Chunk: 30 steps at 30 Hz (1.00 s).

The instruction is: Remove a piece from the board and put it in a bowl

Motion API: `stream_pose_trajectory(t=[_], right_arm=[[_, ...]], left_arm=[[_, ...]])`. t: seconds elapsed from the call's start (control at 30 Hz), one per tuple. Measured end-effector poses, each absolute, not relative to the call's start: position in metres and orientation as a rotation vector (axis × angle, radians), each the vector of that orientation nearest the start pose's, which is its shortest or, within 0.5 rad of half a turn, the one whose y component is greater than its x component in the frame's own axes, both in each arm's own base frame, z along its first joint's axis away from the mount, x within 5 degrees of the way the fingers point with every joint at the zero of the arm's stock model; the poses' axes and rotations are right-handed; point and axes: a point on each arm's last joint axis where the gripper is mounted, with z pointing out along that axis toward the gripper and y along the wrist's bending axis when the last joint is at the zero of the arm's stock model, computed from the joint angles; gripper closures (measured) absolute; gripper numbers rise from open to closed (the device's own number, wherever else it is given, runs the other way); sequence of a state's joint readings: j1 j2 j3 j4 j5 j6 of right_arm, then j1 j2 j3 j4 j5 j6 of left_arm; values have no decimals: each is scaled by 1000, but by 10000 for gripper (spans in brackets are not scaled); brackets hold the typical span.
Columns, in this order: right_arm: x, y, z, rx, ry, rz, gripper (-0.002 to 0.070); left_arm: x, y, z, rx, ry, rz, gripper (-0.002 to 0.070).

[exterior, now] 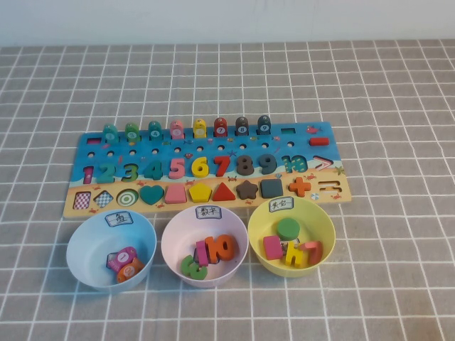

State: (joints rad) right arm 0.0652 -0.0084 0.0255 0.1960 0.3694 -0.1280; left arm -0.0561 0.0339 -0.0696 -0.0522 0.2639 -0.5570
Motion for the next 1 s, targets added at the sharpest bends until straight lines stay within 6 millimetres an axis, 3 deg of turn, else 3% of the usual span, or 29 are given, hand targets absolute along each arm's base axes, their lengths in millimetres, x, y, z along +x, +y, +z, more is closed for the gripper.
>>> stream_pose_trajectory(t=[0.17, 0.37, 0.67, 1.0], right_arm=[[52, 10, 172, -58, 1865, 149, 694], [52, 10, 172, -58, 1865, 149, 694], [52, 10, 172, -58, 1865, 149, 694], [52, 10, 172, -58, 1865, 149, 694]], left_arm=[[65, -5, 251, -466, 1883, -423, 679], [98, -7, 286, -348, 2164, -269, 680], [162, -11, 304, -92, 2491, -107, 680], [238, -18, 314, 9, 2615, -105, 680]])
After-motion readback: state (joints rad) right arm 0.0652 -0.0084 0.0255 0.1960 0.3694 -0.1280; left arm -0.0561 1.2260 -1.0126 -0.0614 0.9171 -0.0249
